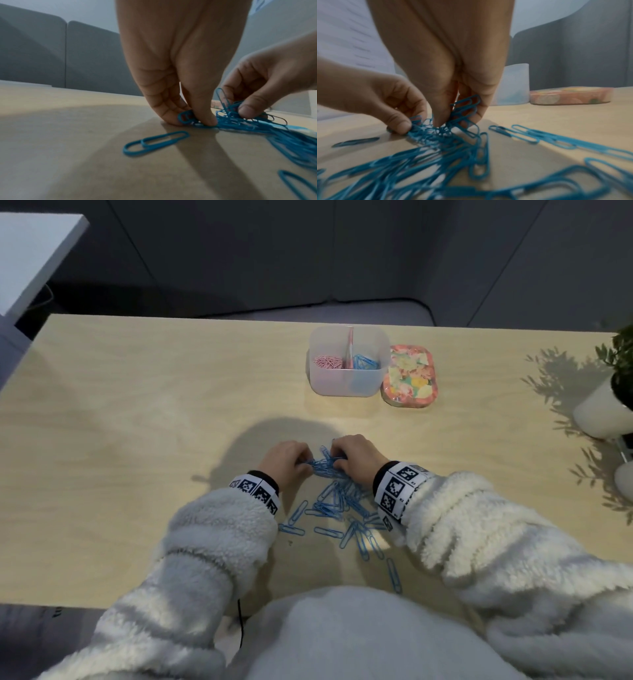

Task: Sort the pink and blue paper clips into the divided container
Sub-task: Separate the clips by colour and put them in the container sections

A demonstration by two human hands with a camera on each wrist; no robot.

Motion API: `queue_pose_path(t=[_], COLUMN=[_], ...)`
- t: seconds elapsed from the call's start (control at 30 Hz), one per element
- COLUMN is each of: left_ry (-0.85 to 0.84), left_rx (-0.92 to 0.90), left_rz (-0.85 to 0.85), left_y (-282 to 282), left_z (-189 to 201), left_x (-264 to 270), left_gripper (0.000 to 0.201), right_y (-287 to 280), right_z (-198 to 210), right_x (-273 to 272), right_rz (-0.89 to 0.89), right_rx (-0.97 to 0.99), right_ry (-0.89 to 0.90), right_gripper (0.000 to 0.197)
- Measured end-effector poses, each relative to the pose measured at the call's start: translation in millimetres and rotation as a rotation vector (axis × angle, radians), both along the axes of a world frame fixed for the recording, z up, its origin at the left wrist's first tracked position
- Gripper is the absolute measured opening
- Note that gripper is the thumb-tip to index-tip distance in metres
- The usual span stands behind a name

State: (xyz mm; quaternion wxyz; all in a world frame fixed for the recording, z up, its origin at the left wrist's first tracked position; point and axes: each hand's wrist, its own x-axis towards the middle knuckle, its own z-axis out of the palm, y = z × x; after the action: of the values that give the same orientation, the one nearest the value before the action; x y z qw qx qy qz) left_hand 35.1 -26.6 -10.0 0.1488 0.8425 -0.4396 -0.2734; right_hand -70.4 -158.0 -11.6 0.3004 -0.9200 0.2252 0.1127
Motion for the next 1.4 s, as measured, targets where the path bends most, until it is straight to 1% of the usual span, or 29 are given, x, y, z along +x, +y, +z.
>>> queue_pose_path(t=[0.13,0.2,0.23,0.27,0.4,0.5,0.63,0.73,0.8,0.87,0.9,0.93,1.0,1.07,1.13,1.2,1.27,1.33,1.4], left_ry=[0.051,0.044,0.047,0.054,0.070,0.085,0.103,0.106,0.066,0.104,0.129,0.116,0.008,-0.101,-0.199,-0.258,-0.261,-0.211,-0.145], left_rx=[0.003,0.013,0.017,0.023,0.014,-0.034,-0.096,-0.191,-0.261,-0.340,-0.359,-0.344,-0.300,-0.268,-0.212,-0.145,-0.130,-0.156,-0.220], left_rz=[0.006,-0.024,-0.033,-0.041,-0.074,-0.082,-0.103,-0.072,-0.003,0.088,0.127,0.150,0.159,0.141,0.091,0.039,0.007,0.002,-0.003], left_y=[-3,-5,-5,-6,-13,-20,-40,-64,-83,-105,-117,-129,-152,-172,-187,-196,-200,-199,-192], left_z=[2,3,3,4,8,14,28,43,52,59,62,65,70,70,67,64,61,63,67], left_x=[3,4,3,4,7,10,15,19,23,27,30,32,36,39,40,39,37,36,34], left_gripper=[0.015,0.016,0.016,0.016,0.013,0.009,0.009,0.009,0.009,0.007,0.008,0.010,0.013,0.016,0.017,0.020,0.024,0.024,0.022], right_y=[-23,-41,-51,-62,-115,-144,-153,-147,-145,-142,-140,-140,-139,-138,-134,-128,-121,-114,-108], right_z=[18,33,40,48,72,78,70,63,59,61,63,63,65,65,62,56,50,44,39], right_x=[-3,0,3,7,37,59,79,86,85,77,72,68,56,41,22,1,-19,-39,-63], right_rz=[-0.064,-0.140,-0.189,-0.244,-0.476,-0.595,-0.625,-0.582,-0.577,-0.580,-0.578,-0.588,-0.645,-0.678,-0.688,-0.677,-0.654,-0.627,-0.593], right_rx=[0.083,0.175,0.216,0.237,0.172,0.145,0.145,0.171,0.168,0.159,0.165,0.186,0.238,0.218,0.195,0.191,0.206,0.218,0.225], right_ry=[-0.046,-0.093,-0.124,-0.157,-0.293,-0.333,-0.307,-0.267,-0.249,-0.272,-0.302,-0.346,-0.439,-0.505,-0.530,-0.536,-0.523,-0.472,-0.382], right_gripper=[0.006,0.026,0.032,0.034,0.031,0.031,0.029,0.009,0.023,0.030,0.032,0.032,0.032,0.031,0.029,0.026,0.024,0.021,0.019])
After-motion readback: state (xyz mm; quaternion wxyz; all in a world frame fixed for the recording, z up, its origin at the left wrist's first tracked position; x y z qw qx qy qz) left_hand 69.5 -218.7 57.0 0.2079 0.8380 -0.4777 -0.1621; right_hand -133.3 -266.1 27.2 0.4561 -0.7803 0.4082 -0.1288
